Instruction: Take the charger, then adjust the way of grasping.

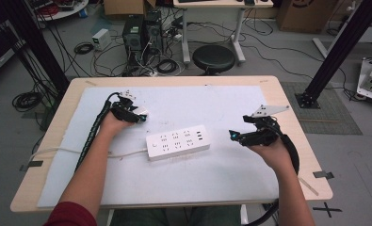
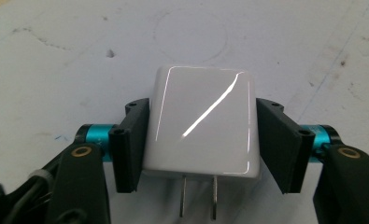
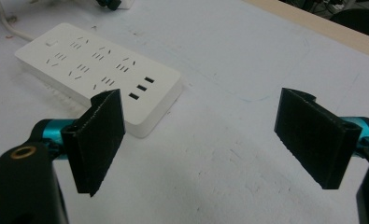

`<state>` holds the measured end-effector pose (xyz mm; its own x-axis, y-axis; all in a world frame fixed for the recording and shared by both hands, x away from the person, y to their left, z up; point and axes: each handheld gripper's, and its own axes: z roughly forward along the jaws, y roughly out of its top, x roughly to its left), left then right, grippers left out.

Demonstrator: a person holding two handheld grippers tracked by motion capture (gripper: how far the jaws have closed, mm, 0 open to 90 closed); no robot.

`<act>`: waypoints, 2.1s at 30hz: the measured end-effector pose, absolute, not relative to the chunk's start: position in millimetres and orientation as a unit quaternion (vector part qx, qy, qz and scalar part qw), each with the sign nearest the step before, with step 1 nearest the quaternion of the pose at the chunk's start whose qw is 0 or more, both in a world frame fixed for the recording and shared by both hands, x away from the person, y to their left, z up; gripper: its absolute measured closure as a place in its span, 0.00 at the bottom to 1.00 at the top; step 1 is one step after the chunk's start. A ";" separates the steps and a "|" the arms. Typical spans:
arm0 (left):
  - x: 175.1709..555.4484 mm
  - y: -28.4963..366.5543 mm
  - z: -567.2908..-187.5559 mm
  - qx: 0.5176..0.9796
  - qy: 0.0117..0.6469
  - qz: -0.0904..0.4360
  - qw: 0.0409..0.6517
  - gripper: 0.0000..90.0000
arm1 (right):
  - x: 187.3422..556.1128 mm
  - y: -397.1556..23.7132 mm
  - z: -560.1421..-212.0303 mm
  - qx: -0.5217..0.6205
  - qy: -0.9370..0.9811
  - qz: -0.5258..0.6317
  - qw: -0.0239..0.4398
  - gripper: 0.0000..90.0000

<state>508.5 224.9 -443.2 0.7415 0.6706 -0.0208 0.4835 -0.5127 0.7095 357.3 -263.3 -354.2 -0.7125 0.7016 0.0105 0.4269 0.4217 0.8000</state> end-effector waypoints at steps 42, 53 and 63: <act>340.1 244.7 -321.2 0.866 0.203 0.136 0.437 0.47 | 335.6 -257.4 -344.2 0.314 0.833 0.427 0.157 0.18; 339.5 213.4 -337.0 0.884 0.169 0.114 0.421 0.47 | 334.2 -251.3 -338.8 0.293 0.836 0.437 0.154 0.18; 332.4 172.7 -358.0 0.888 0.117 0.110 0.430 0.47 | 332.4 -225.8 -345.1 0.266 0.852 0.439 0.104 0.18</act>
